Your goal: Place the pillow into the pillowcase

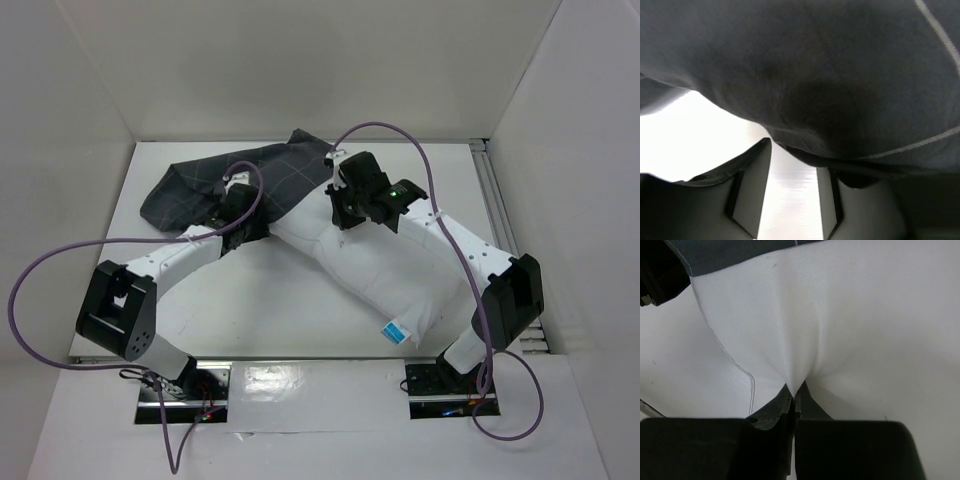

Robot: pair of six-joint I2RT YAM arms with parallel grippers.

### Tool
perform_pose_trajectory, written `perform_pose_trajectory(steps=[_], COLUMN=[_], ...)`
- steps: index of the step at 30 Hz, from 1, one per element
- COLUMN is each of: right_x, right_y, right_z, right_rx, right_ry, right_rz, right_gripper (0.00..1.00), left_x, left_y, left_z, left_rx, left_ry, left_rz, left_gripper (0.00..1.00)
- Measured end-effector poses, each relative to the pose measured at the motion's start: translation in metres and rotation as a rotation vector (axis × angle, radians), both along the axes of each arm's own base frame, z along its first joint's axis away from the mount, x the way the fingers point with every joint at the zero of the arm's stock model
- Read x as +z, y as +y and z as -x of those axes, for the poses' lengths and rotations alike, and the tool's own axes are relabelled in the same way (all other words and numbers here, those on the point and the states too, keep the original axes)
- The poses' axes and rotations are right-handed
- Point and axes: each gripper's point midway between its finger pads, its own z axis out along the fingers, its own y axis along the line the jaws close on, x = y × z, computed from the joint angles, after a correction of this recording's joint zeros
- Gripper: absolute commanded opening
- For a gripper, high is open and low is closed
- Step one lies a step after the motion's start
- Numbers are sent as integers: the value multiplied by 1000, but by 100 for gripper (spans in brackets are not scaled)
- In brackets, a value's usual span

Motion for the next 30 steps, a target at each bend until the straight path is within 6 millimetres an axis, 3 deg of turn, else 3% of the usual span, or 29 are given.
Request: perform_pose_trajectory(steps=[5,13,15,16,18,19,26,30], right_x=[3,7,8,7,7,7,7,10], right_y=[0,-2,-3,-3,-3,-3,-3,-4], right_z=[-1,-3,-3,-3,-3,-3,-3,-7], right_rx=[0,-9,-10,-10,-11,-10,-17,-50], right_ry=[-3,-7,-8,-7,-6,-6,-3,5], right_rz=[-2,-4,-4,-3,-3,-3,-8,-28], right_gripper=[0,0,0,0,0,0,0,0], left_x=[-1,-10,-12,-13,-12,-12,-9,5], left_y=[-11,-7,-4,-3,-1,0,0,-16], left_z=[-2,-6,-7,-8,-9,-9,-9,-1], left_rx=[18,78,90,96,113,120,122,70], left_ry=[-6,11,15,16,14,14,16,1], left_rz=[86,134,132,132,134,134,126,160], left_gripper=[43,39,34,29,5,0,0,0])
